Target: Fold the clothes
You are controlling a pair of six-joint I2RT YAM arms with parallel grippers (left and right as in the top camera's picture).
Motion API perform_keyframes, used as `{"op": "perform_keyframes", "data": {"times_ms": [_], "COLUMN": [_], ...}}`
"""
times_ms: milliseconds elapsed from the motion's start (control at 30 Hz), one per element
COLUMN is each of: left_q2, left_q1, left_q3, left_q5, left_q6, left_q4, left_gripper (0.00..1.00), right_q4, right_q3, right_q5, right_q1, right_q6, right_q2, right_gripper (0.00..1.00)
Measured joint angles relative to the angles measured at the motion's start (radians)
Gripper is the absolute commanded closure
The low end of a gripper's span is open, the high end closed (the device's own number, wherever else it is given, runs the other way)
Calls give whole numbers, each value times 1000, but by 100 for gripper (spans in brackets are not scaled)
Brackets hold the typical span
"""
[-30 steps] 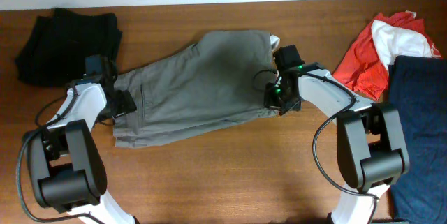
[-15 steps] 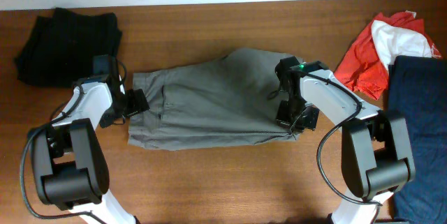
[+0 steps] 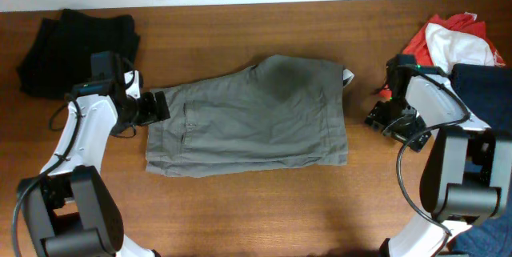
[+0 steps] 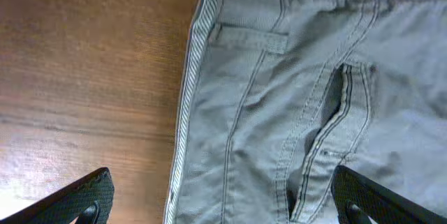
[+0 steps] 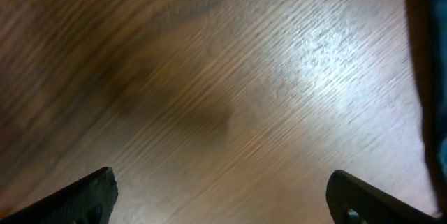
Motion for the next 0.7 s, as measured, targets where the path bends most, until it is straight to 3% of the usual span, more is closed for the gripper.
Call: {"op": "perform_keyframes", "data": {"times_ms": [167, 367, 500, 533, 567, 700], "left_q2": [77, 207, 266, 285, 303, 333], "left_q1": [92, 100, 104, 106, 111, 109], "left_q3": [1, 18, 55, 59, 58, 54], "left_q5": [149, 281, 375, 406, 439, 478], "left_q6": [68, 128, 140, 140, 142, 144], "left_q4": [1, -29, -39, -42, -43, -65], "left_gripper": [1, 5, 59, 75, 98, 99], "right_q4": [6, 7, 7, 6, 6, 6], "right_q3": [0, 0, 0, 0, 0, 0], "right_q5": [0, 0, 0, 0, 0, 0], "right_q1": [-2, -2, -2, -2, -2, -2], "right_q6": [0, 0, -1, 0, 0, 0], "right_q2": [0, 0, 0, 0, 0, 0], "right_gripper": [1, 1, 1, 1, 1, 1]}}
